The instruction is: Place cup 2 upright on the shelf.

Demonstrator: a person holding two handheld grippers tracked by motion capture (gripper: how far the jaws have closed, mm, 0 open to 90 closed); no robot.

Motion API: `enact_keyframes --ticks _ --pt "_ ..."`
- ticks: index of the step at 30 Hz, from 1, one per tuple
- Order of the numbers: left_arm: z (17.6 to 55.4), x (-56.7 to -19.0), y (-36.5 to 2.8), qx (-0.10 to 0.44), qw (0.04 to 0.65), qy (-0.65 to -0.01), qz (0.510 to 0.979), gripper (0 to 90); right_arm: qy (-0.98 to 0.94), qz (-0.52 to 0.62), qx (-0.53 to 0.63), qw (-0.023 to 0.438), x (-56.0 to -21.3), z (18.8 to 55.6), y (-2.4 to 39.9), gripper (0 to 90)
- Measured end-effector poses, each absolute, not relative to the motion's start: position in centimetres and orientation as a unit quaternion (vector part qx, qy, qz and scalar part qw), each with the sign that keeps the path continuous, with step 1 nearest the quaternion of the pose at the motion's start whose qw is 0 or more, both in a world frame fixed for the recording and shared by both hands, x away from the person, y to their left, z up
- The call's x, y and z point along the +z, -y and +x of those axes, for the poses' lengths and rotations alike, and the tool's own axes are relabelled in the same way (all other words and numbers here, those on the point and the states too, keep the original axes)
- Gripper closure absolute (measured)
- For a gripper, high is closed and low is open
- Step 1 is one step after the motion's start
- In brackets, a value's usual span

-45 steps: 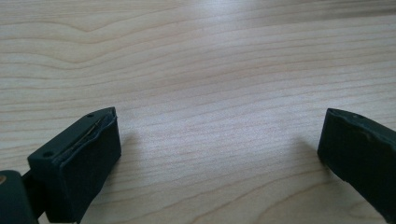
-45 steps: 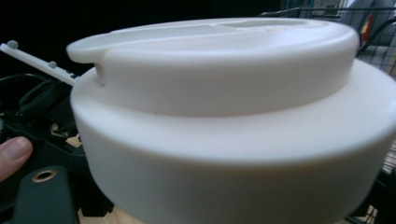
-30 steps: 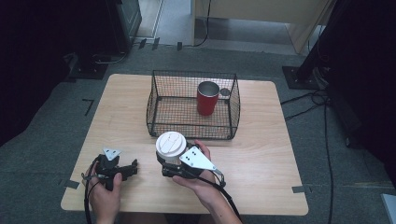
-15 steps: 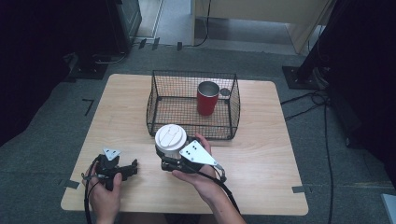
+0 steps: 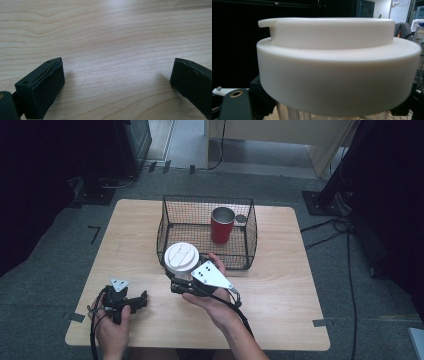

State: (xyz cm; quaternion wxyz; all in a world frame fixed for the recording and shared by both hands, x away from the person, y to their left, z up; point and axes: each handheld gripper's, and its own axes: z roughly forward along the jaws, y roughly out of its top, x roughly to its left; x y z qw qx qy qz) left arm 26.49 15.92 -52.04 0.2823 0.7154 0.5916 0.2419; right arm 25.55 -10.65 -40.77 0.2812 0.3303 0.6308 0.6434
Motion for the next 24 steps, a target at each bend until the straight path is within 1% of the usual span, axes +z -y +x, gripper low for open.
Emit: enact_keyframes --ticks 17,24 --pt "26.5 -52.0 -15.9 0.241 0.282 -0.592 0.716 0.1 -0.612 0.321 0.653 0.311 -37.9 27.5 10.1 16.2" --pt "26.5 -52.0 -15.9 0.241 0.282 -0.592 0.716 0.1 -0.609 0.328 0.646 0.323 -37.7 28.7 10.2 16.2"
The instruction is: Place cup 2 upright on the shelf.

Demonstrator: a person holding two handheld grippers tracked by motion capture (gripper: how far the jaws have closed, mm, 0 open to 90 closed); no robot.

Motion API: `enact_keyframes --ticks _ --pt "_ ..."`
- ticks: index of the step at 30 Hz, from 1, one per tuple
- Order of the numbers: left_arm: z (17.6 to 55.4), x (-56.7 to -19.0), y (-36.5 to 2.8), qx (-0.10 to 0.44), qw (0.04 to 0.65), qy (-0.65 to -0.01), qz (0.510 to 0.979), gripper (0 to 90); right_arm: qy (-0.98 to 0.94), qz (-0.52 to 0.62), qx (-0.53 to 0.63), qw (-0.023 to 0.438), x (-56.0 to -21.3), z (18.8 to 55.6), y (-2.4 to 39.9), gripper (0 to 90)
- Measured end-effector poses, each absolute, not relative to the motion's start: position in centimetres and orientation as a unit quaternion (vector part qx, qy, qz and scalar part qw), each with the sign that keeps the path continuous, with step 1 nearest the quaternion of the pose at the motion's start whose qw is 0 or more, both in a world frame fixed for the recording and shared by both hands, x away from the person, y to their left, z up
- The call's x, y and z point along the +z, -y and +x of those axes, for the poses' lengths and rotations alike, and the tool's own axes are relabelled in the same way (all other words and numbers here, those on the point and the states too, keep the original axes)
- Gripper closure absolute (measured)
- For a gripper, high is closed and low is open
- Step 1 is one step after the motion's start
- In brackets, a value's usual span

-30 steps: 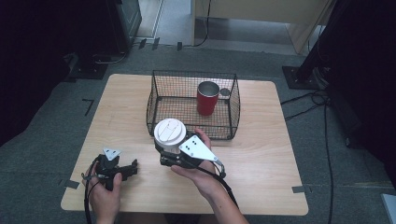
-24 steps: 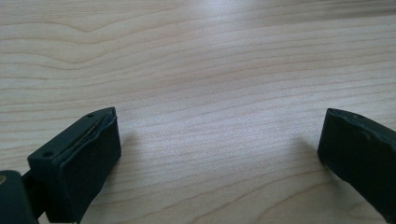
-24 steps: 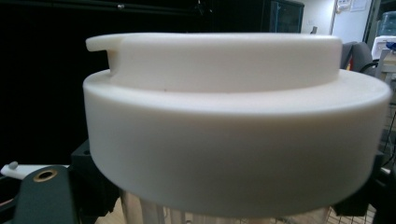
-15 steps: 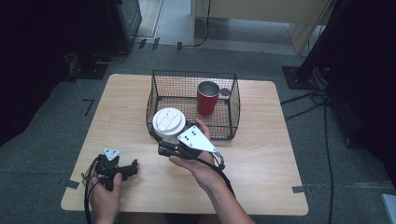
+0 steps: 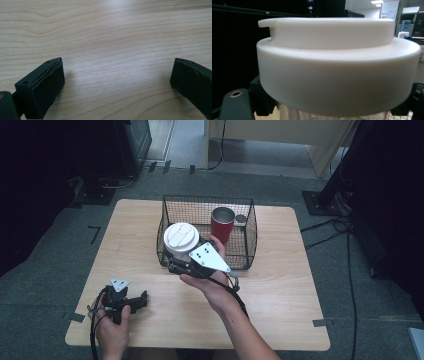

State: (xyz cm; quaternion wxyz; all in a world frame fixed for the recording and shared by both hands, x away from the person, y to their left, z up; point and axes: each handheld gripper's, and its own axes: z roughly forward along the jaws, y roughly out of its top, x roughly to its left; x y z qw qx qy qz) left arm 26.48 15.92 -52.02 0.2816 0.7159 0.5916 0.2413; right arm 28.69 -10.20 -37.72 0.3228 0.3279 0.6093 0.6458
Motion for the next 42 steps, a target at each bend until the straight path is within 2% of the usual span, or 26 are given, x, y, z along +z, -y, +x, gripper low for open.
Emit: enact_keyframes --ticks 27,42 --pt "26.5 -52.0 -15.9 0.242 0.282 -0.591 0.716 0.1 -0.598 0.347 0.638 0.340 -36.0 34.5 9.3 16.2" --pt "26.5 -52.0 -15.9 0.242 0.282 -0.591 0.715 0.1 -0.606 0.360 0.616 0.351 -37.7 39.1 8.3 16.2"
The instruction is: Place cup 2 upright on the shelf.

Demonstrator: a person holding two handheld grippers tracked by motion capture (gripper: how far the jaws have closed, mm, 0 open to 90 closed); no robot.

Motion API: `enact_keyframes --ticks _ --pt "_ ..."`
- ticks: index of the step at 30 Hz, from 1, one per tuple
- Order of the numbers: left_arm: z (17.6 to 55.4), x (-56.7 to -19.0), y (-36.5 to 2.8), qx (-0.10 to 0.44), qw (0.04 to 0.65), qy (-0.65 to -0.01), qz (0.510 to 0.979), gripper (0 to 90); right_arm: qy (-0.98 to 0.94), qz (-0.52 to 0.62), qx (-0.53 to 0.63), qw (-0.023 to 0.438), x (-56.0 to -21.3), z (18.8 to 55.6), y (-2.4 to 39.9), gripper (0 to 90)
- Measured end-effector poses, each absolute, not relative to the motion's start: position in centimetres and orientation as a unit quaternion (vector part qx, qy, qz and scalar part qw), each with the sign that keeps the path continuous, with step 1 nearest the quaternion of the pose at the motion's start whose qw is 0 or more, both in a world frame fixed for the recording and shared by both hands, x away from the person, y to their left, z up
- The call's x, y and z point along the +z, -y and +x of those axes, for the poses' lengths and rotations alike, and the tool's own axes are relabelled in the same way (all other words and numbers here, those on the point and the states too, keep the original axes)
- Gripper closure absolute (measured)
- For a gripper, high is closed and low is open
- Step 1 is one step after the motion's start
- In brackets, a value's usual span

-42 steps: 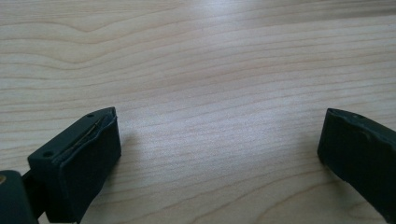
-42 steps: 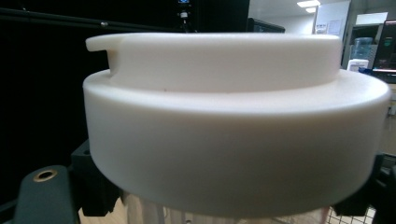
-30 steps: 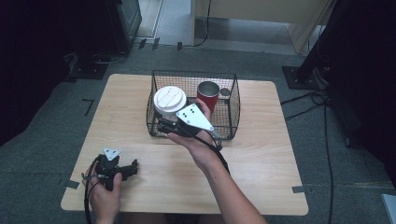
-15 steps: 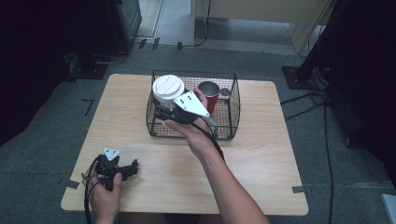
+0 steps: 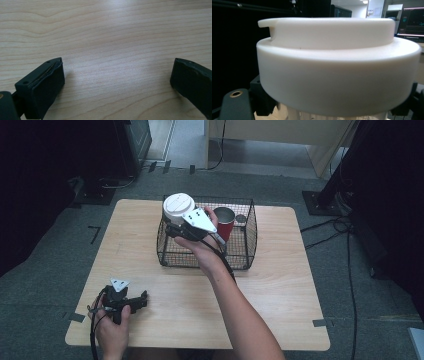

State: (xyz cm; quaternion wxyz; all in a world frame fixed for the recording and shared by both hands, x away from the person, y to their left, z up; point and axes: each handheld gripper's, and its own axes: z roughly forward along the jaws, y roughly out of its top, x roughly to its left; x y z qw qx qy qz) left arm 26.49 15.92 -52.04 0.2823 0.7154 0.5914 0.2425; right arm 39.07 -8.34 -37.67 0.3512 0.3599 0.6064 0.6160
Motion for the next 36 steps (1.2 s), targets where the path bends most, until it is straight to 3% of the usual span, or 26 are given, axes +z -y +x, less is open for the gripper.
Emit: enact_keyframes --ticks 13,36 --pt "26.5 -52.0 -15.9 0.242 0.282 -0.591 0.716 0.1 -0.609 0.388 0.601 0.342 -39.5 43.3 7.1 16.2" --pt "26.5 -52.0 -15.9 0.242 0.281 -0.591 0.716 0.1 -0.635 0.427 0.545 0.342 -43.6 46.2 7.3 16.1"
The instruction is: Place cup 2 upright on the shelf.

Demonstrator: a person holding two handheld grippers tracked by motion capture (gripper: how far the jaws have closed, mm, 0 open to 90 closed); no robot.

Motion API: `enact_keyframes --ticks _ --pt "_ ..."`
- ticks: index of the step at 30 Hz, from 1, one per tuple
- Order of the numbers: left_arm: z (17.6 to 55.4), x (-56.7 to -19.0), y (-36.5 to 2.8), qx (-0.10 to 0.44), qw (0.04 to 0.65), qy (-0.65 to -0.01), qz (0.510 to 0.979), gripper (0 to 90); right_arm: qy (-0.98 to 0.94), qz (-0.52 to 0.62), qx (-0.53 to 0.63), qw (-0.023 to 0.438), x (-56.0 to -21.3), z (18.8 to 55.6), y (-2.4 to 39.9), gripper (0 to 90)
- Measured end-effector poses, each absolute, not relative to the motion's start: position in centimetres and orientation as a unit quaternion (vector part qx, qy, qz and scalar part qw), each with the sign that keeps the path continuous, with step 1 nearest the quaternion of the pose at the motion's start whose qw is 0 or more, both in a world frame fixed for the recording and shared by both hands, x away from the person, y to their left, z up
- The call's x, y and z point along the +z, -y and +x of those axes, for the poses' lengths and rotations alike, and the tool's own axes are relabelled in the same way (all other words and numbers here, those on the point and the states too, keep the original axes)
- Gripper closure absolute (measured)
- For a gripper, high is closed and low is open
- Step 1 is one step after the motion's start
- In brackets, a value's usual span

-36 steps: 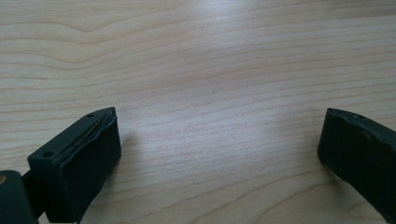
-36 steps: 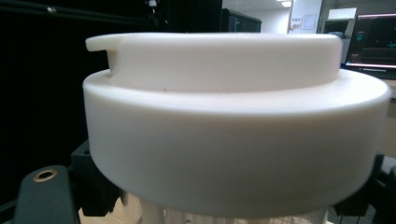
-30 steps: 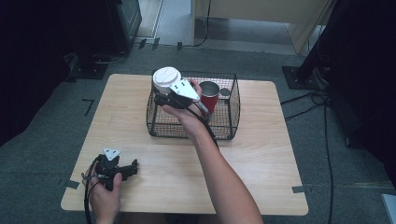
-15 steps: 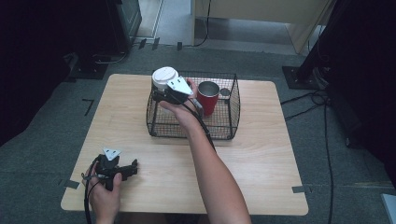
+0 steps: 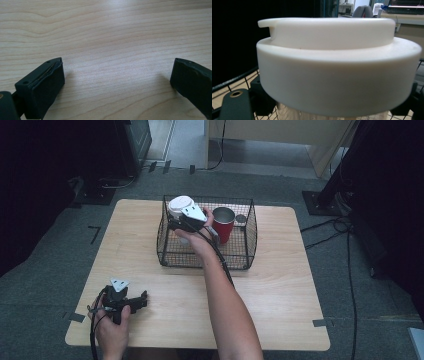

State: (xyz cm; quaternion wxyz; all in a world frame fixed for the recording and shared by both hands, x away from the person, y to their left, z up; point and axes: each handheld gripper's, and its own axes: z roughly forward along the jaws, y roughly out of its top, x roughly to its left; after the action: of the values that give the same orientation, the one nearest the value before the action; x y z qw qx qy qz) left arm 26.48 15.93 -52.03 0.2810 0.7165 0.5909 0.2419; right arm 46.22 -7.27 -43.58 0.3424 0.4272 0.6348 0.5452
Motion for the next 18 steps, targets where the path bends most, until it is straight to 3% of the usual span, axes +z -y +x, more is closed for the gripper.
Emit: enact_keyframes --ticks 18 --pt "26.5 -52.0 -15.9 0.242 0.281 -0.591 0.716 0.1 -0.669 0.413 0.536 0.308 -44.4 46.0 7.3 15.5"
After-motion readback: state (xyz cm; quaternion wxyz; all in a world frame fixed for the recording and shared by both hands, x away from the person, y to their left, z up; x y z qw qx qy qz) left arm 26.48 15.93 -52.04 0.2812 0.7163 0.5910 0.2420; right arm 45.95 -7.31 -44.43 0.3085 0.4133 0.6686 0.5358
